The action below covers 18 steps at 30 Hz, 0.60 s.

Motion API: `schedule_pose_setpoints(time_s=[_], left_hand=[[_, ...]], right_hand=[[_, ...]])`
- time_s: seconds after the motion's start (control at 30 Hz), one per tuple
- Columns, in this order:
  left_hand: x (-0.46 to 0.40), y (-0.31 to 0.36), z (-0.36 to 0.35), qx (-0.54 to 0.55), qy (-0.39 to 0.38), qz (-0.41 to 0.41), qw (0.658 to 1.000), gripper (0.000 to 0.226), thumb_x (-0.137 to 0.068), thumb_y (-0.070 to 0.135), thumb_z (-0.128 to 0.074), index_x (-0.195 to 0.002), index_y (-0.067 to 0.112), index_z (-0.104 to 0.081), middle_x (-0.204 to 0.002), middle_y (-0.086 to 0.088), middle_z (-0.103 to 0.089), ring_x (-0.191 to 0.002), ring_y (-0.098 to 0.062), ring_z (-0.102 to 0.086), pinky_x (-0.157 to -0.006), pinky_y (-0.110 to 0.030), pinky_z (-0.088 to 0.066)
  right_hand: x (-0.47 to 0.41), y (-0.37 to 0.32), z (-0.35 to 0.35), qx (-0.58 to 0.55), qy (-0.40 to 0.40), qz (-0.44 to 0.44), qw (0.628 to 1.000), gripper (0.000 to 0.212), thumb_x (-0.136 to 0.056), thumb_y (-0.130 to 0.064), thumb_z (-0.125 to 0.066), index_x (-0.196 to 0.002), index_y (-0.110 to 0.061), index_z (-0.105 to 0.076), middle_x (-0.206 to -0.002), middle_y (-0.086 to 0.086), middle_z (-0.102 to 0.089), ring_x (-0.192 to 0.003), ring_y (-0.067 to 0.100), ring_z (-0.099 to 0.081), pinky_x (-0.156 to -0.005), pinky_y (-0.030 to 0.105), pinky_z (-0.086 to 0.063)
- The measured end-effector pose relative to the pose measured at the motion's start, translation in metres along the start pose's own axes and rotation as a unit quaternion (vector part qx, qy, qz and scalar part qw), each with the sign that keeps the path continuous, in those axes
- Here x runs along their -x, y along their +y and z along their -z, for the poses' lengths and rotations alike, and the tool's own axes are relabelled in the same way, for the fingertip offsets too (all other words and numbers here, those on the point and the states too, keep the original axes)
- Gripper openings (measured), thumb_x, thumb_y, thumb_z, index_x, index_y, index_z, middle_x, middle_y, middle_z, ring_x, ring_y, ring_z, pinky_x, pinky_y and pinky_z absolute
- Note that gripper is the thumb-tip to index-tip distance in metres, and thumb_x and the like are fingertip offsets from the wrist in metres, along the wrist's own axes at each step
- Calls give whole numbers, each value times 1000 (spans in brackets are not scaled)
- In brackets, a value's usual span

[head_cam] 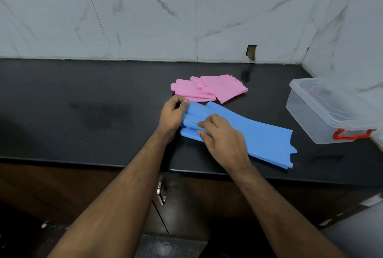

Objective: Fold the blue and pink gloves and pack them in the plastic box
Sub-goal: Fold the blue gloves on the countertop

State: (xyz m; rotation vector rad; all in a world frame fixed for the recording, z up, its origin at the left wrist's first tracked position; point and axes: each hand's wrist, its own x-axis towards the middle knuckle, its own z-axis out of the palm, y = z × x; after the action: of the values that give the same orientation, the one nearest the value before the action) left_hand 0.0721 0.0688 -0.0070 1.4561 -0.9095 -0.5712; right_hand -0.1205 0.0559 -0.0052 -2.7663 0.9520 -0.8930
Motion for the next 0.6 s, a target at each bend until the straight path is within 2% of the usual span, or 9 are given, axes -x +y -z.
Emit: schedule_pose_setpoints(time_s=[0.07,0.13,0.27,0.43,0.53,0.6], left_hand=[[0,-4,2,-9,21,-8,1000,27,-102,21,-60,-85,0,-55,-78,-6,-51,-75,-18,-43,-70,-34,-40],[0,-8,2,-35,42,-7,998,26,-100,21,-62,-86,1,-59,-77,-1,-55,-74,-13,-46,-70,-32,-42],[-1,-11,0,-76,77,-13,994,6,-95,15,-66,-94,10,-67,-87,2,-67,-77,-7,-56,-76,-27,-51],[0,-12,-1,-113,89,-17,989,4,-92,16,-71,-94,12,-70,-92,-5,-72,-77,-8,-60,-73,-25,-52],[-2,-13,-1,-142,80,-36,986,17,-99,28,-64,-100,13,-70,-102,-10,-69,-86,-14,-62,-81,-33,-55],[-4,-14,-1,-160,48,-29,986,32,-102,43,-58,-112,15,-70,-110,-9,-67,-94,-14,-61,-90,-38,-52]], right_hand=[[-2,1,-1,0,-57,14,998,23,-101,-37,-55,-120,-30,-68,-114,-12,-59,-105,11,-56,-62,31,-48],[-3,3,-3,12,-98,20,995,27,-102,-42,-52,-123,-34,-67,-119,-15,-58,-111,9,-54,-66,29,-46],[-4,4,-1,8,-111,11,994,33,-101,-48,-52,-127,-36,-68,-120,-17,-57,-114,8,-51,-72,33,-50],[-2,6,-2,13,-128,33,991,36,-102,-45,-51,-131,-31,-67,-125,-9,-57,-112,15,-51,-88,35,-47],[0,9,-3,-14,-135,26,990,37,-103,-44,-49,-133,-31,-66,-125,-11,-55,-112,13,-49,-93,34,-45],[2,11,-3,-82,-123,1,989,37,-104,-44,-48,-133,-30,-66,-122,-13,-54,-110,10,-51,-94,34,-45]])
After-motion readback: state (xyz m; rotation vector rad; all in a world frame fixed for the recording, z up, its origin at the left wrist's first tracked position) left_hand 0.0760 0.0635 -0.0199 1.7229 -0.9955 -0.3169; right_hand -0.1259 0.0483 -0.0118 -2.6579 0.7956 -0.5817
